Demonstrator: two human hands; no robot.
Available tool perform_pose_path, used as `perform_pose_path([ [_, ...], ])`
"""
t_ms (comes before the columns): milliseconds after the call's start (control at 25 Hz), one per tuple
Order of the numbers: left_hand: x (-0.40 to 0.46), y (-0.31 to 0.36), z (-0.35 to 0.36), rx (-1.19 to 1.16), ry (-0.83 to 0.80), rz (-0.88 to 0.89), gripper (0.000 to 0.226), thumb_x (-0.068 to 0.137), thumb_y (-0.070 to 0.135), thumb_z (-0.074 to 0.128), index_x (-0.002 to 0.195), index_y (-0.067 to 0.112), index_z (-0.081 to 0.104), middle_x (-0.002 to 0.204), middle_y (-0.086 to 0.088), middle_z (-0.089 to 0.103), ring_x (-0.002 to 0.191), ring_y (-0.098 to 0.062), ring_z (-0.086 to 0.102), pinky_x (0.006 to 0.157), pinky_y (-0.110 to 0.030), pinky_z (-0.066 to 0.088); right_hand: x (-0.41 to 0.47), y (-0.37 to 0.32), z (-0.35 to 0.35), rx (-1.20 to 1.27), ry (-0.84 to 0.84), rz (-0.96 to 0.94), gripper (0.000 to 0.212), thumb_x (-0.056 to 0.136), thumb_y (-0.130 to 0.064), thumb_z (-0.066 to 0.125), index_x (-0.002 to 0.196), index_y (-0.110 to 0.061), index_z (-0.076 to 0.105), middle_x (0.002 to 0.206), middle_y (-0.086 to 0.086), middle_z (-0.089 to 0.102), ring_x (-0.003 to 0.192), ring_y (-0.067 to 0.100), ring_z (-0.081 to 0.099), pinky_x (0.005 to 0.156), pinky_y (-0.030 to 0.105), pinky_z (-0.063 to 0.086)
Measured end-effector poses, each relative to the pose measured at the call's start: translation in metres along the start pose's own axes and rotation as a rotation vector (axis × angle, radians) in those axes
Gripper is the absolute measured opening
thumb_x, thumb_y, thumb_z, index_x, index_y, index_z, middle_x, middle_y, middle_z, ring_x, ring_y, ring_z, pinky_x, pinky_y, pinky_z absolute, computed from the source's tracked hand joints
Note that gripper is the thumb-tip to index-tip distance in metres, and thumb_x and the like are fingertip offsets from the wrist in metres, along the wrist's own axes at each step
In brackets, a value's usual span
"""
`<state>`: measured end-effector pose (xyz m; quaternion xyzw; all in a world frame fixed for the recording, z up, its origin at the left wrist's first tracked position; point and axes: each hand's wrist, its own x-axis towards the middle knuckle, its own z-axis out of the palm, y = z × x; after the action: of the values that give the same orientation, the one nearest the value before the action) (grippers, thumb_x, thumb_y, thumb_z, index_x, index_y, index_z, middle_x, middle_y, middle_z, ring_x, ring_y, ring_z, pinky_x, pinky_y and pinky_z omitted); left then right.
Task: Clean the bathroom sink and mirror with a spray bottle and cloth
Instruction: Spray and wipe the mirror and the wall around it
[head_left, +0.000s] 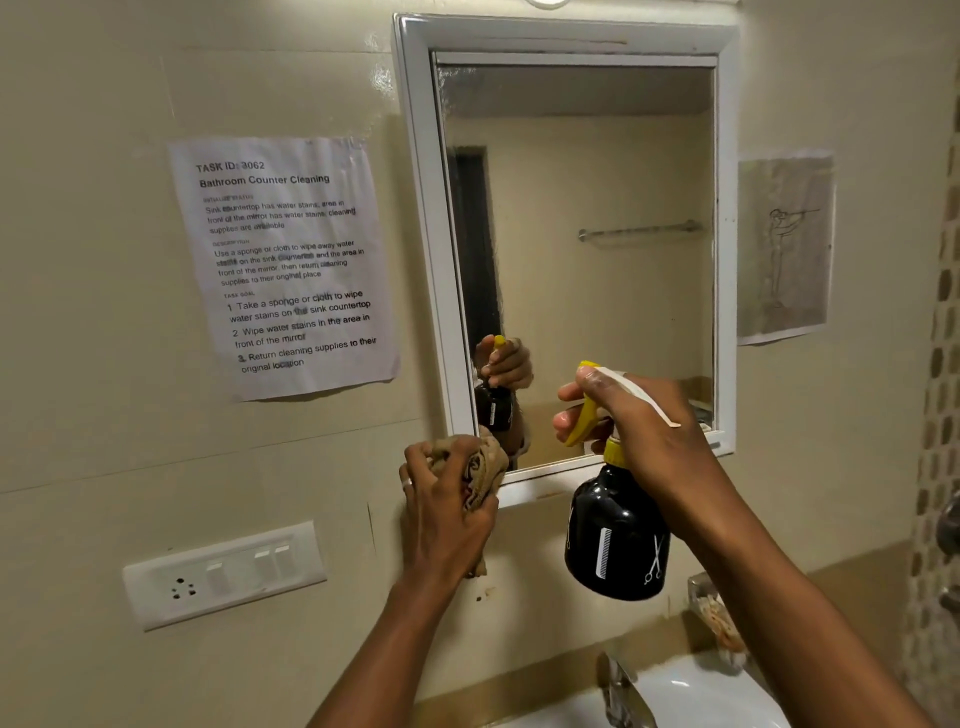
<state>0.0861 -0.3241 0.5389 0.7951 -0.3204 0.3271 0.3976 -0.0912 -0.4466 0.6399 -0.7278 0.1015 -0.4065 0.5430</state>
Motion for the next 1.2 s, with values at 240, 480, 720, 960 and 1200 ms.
perform_pose_path([
  [240,-0.051,-0.003,0.030,-0.254,-0.014,-0.218,0.058,0.073,0.025,0.074,0.119,0.048,0.045,0.125,-0.001,0.031,0.111,-0.022,0.048,0.076,-0.029,0.049,-0.006,0.010,-0.011,-0.012,0.006,0.015,0.036,0.107,-0.039,0.054,0.096,-0.018,0.081,0.086,0.007,0.083,0.088,0.024,0.077,0.079,0.038,0.054],
  [480,-0.067,0.014,0.035,-0.647,-0.153,-0.493,0.053,0.079,0.008,0.066,0.115,0.045,0.053,0.117,-0.001,0.039,0.097,-0.020,0.059,0.075,-0.030,0.054,-0.012,0.011,-0.010,0.060,0.003,0.023,0.036,0.107,-0.036,0.055,0.093,-0.014,0.080,0.082,0.010,0.082,0.080,0.021,0.075,0.074,0.034,0.053],
  [720,-0.072,0.008,0.016,-1.002,0.007,-0.803,0.040,0.079,0.000,0.066,0.110,0.026,0.068,0.076,-0.018,0.059,0.060,-0.024,0.050,0.056,-0.031,0.043,-0.010,0.000,0.001,0.026,-0.080,-0.051,0.034,0.106,-0.038,0.057,0.092,-0.019,0.082,0.081,0.003,0.082,0.079,0.017,0.077,0.074,0.032,0.054],
  [960,0.065,0.059,-0.085,-0.910,0.469,-0.338,0.028,0.068,0.018,0.066,0.088,0.037,0.059,0.095,-0.022,0.053,0.078,-0.029,0.051,0.066,-0.043,0.045,0.022,-0.079,0.010,0.053,-0.032,-0.358,0.033,0.104,-0.023,0.059,0.080,-0.017,0.081,0.071,0.001,0.080,0.061,-0.001,0.071,0.059,0.011,0.050],
  [1200,0.212,0.154,-0.170,-0.428,0.492,0.077,0.038,0.079,0.007,0.063,0.115,0.012,0.050,0.128,-0.017,0.033,0.106,-0.020,0.041,0.085,-0.032,0.045,0.052,-0.149,-0.001,0.228,0.120,-0.428,0.035,0.107,-0.017,0.053,0.095,0.011,0.071,0.065,0.013,0.067,0.038,-0.003,0.057,0.039,0.007,0.039],
])
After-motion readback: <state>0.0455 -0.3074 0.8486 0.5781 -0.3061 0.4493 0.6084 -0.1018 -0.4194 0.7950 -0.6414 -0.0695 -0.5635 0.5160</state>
